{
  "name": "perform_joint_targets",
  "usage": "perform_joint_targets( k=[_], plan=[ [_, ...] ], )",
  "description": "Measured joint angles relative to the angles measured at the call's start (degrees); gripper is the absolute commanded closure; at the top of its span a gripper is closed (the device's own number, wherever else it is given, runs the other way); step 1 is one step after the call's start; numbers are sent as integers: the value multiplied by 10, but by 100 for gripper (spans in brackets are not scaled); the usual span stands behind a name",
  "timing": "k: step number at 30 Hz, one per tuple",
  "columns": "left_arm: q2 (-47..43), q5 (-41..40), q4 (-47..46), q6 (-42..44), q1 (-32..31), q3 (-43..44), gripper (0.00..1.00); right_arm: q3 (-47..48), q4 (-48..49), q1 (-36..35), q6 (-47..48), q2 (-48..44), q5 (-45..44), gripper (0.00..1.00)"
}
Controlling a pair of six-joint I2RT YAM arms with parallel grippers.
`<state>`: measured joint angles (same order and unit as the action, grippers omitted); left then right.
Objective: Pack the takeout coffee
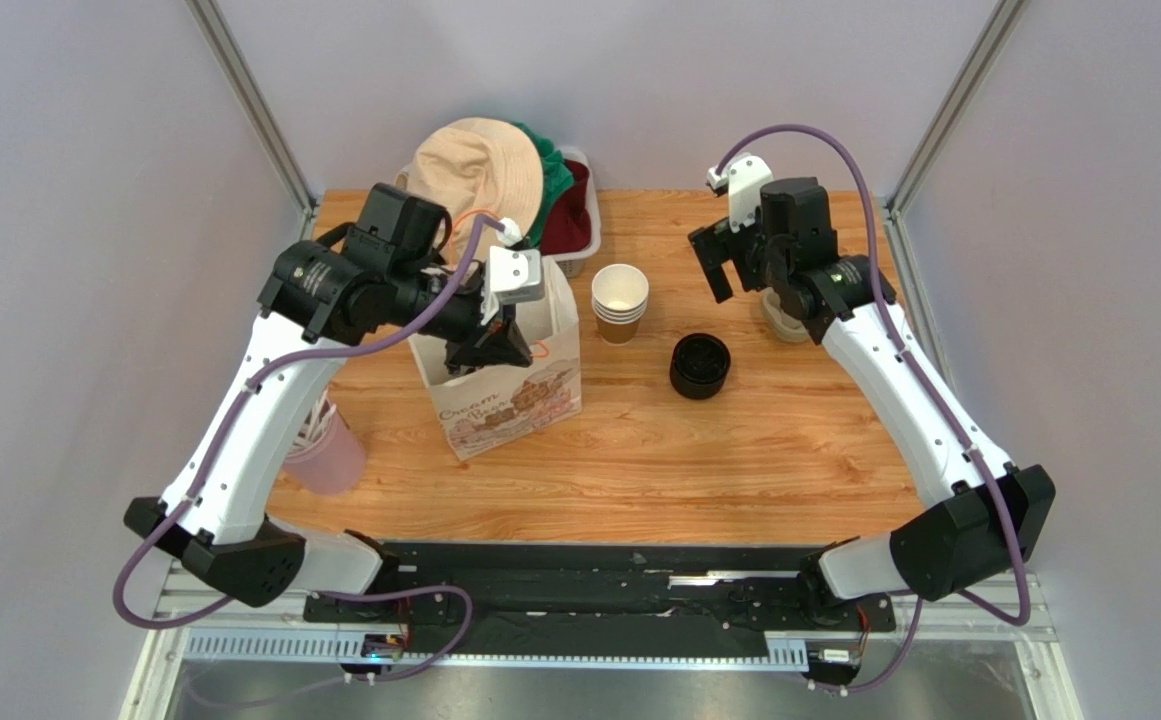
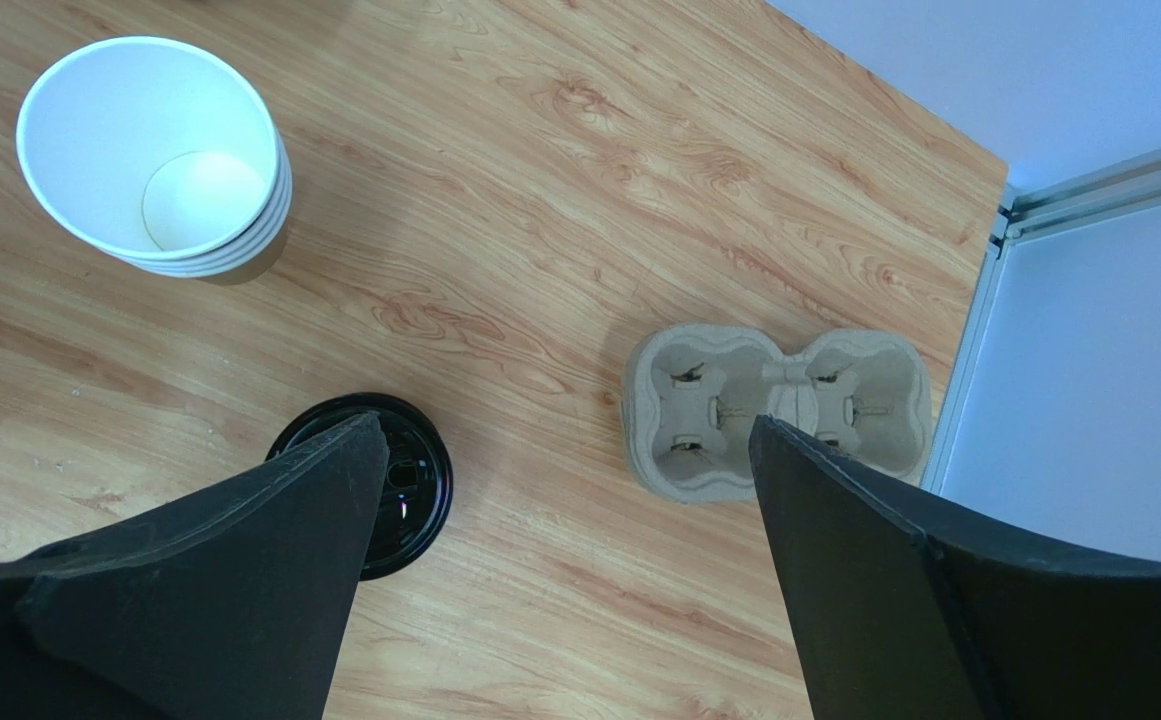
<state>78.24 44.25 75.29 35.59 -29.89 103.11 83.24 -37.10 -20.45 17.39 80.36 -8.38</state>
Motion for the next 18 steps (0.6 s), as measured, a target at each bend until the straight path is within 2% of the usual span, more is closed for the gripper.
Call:
perform_joint_targets(
  k=[18],
  plan=[
    [-26,15,8,12,0,-15,100,0,0,0,0,0,0,1]
  ],
)
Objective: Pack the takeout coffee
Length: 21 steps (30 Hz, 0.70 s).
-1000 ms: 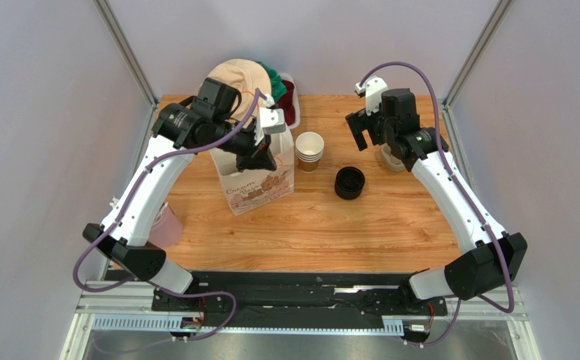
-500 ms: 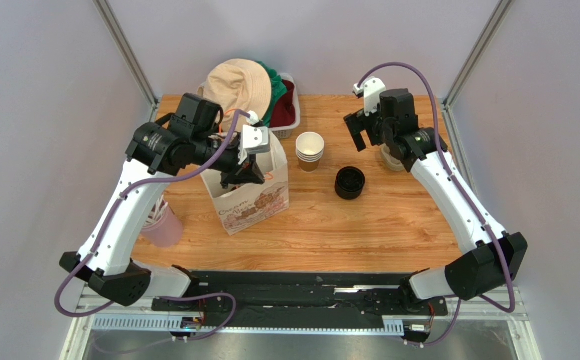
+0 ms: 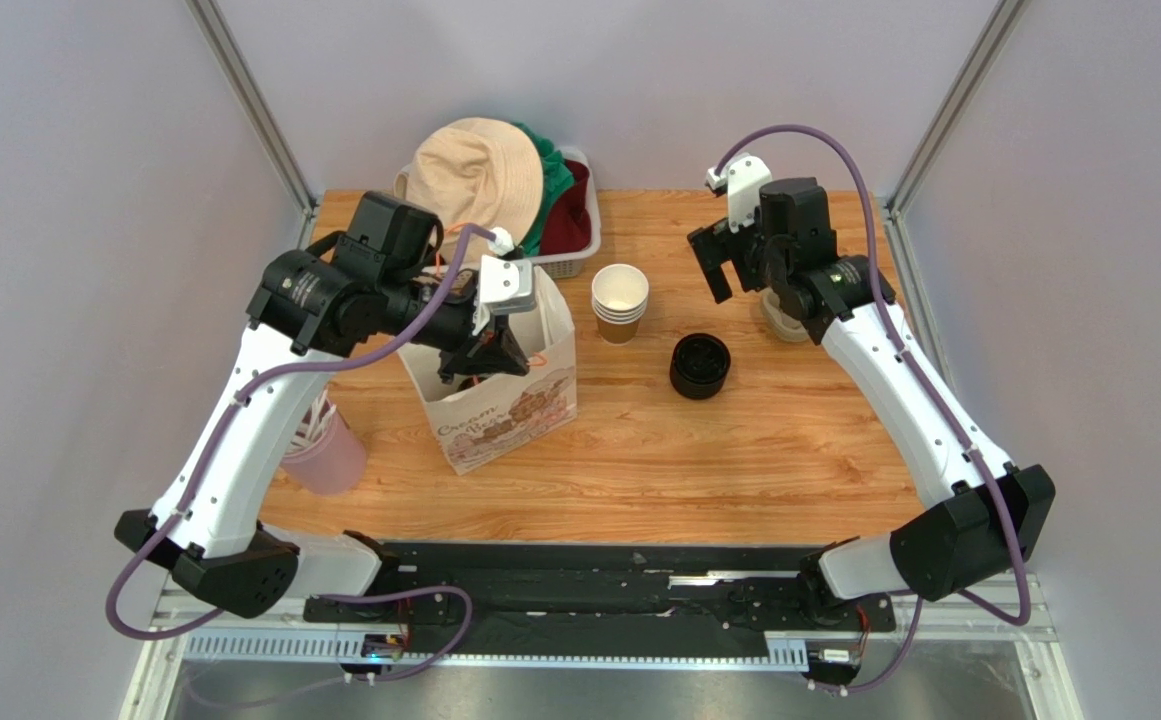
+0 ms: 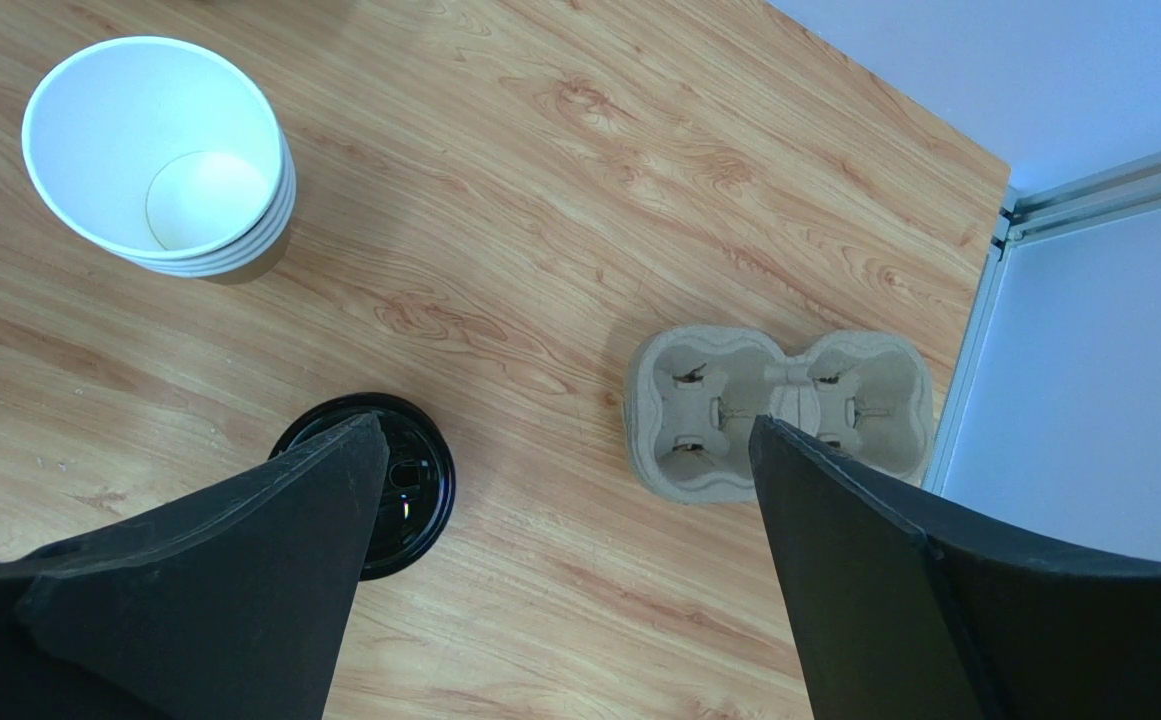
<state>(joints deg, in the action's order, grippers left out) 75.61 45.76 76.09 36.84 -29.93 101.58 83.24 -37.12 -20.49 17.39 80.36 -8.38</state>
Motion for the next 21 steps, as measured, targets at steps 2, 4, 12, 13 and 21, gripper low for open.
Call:
perform_joint_targets(
  k=[2,4,12,13,21],
  plan=[
    [2,8,0,0,0,4,87,0,0,0,0,0,0,1],
    [7,12,3,0,0,12,66,0,0,0,0,0,0,1],
    [19,3,-6,-6,0,32,4,19,-19,-1,-24,13,59,1],
    [18,-4,-9,-8,0,34,4,43,-36,-2,-33,27,81,1],
    [-28,-65,-43,-29,45,79,3,262,-111,-71,-80,152,198,3]
  ],
)
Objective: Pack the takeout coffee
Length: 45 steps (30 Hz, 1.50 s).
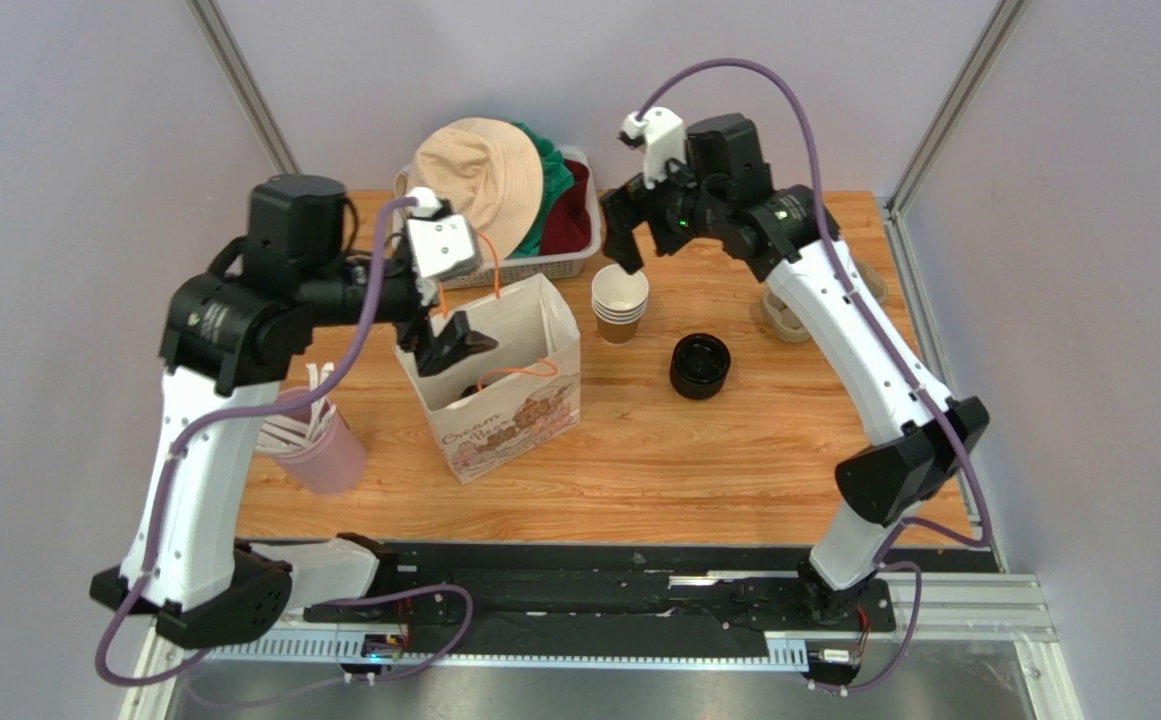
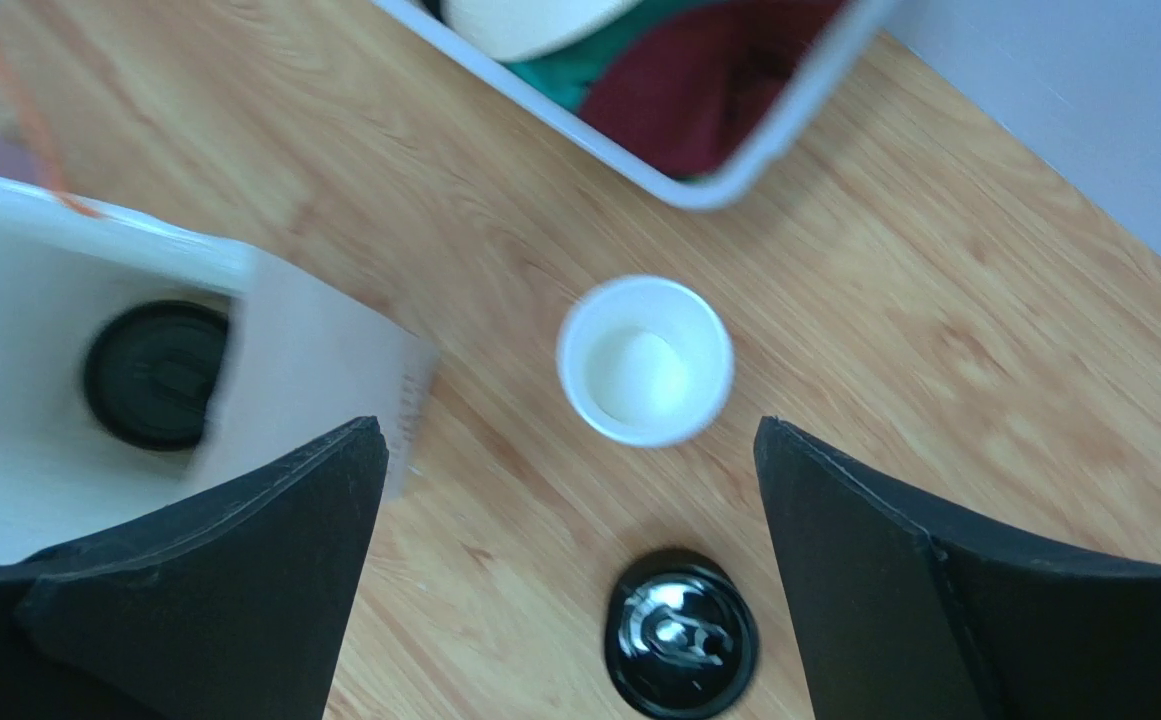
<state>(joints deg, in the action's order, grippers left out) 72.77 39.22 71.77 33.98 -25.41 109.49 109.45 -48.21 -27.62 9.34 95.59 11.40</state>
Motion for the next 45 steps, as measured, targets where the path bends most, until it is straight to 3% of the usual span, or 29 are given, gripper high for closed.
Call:
perform_joint_targets(
  k=[8,13,16,17,21,28,45],
  plan=[
    [-103,-49,-65,-45,130,-56,3,171,-56,-97,-32,138,22,13],
    [-140,-57,-81,-61,192,-129,2,184,-89,-112,-45,191,13,16],
    [-143,-58,-86,-70,218,-154,2,184,-106,-121,-49,198,0,25],
    [-143,-58,-88,-71,224,-160,2,184,-111,-126,-51,198,-4,36],
    [-146,-51,-97,-80,236,-175,2,179,-113,-143,-55,198,-24,64],
    [-148,-35,-117,-91,239,-191,2,157,-115,-153,-65,196,-55,81],
    [-132,-8,-132,-97,241,-195,1,93,-118,-152,-63,102,-185,84]
  ],
)
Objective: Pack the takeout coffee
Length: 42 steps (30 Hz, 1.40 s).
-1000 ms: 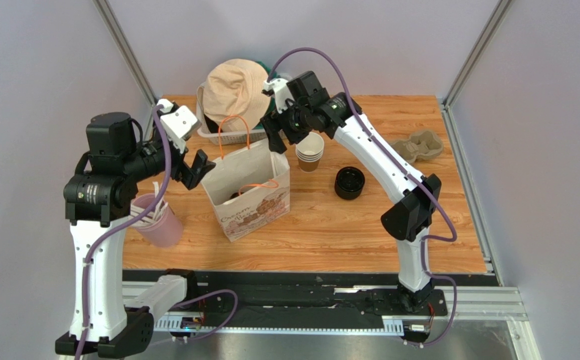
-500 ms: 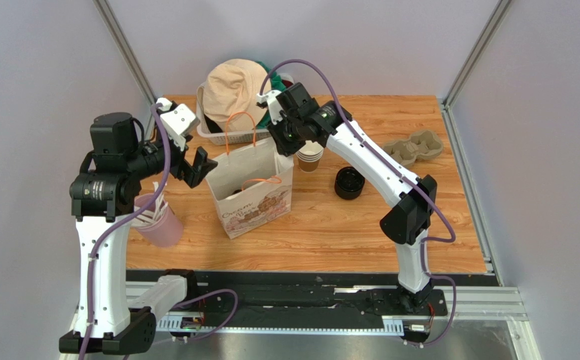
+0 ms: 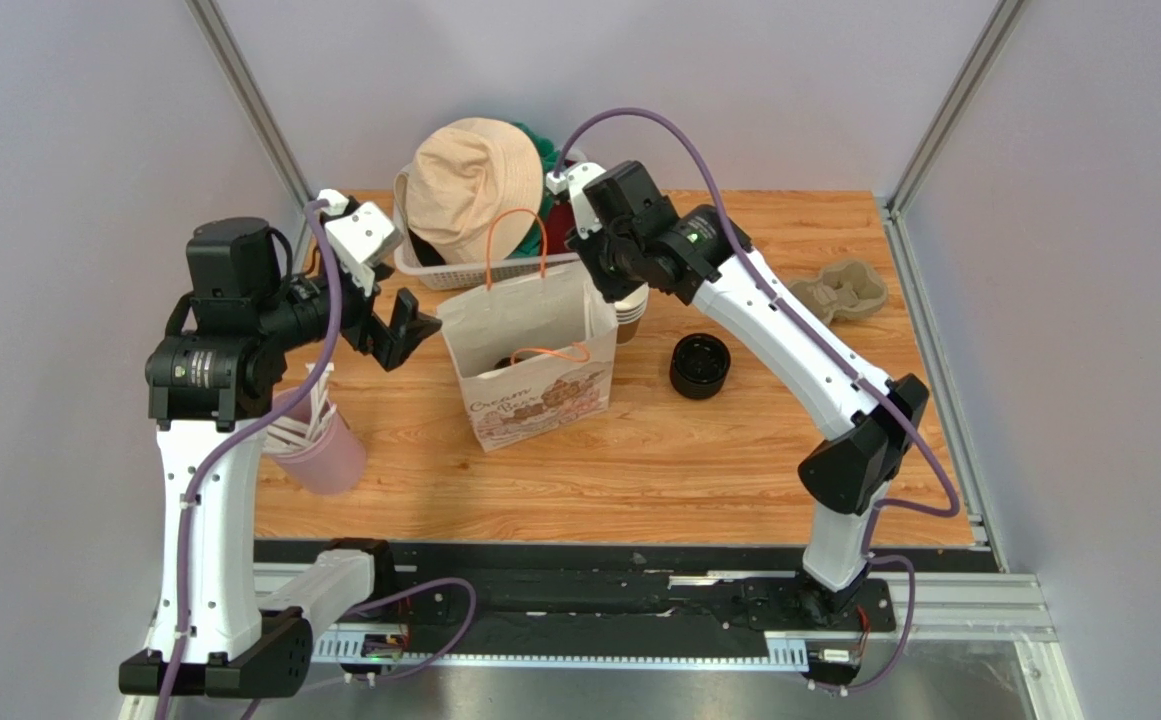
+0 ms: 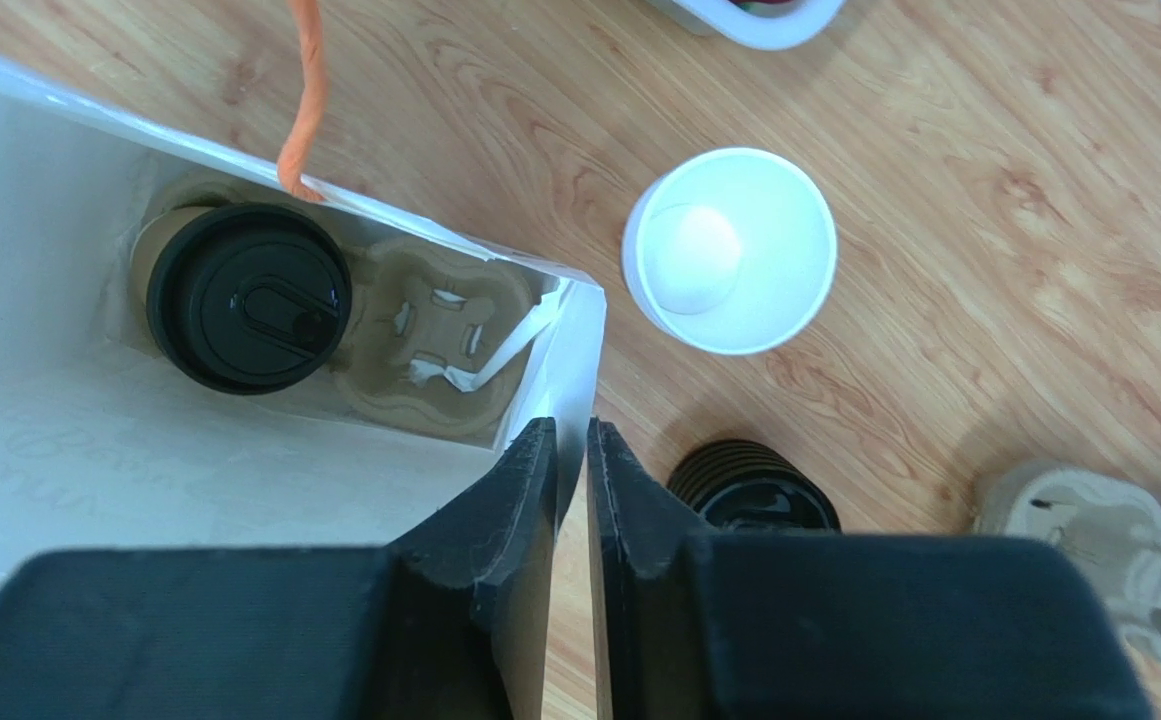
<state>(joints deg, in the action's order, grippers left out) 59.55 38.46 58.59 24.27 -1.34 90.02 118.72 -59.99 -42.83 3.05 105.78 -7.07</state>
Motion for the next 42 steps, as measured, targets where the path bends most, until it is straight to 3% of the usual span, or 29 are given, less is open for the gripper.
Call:
perform_joint_targets(
  k=[15,42],
  plan=[
    [13,16,-5,0,0,0,1,-71,12,14,11,-40,-59,100],
    [45,22,-15,-9,0,-3,1,-130,13,24,5,-109,-43,100]
  ],
)
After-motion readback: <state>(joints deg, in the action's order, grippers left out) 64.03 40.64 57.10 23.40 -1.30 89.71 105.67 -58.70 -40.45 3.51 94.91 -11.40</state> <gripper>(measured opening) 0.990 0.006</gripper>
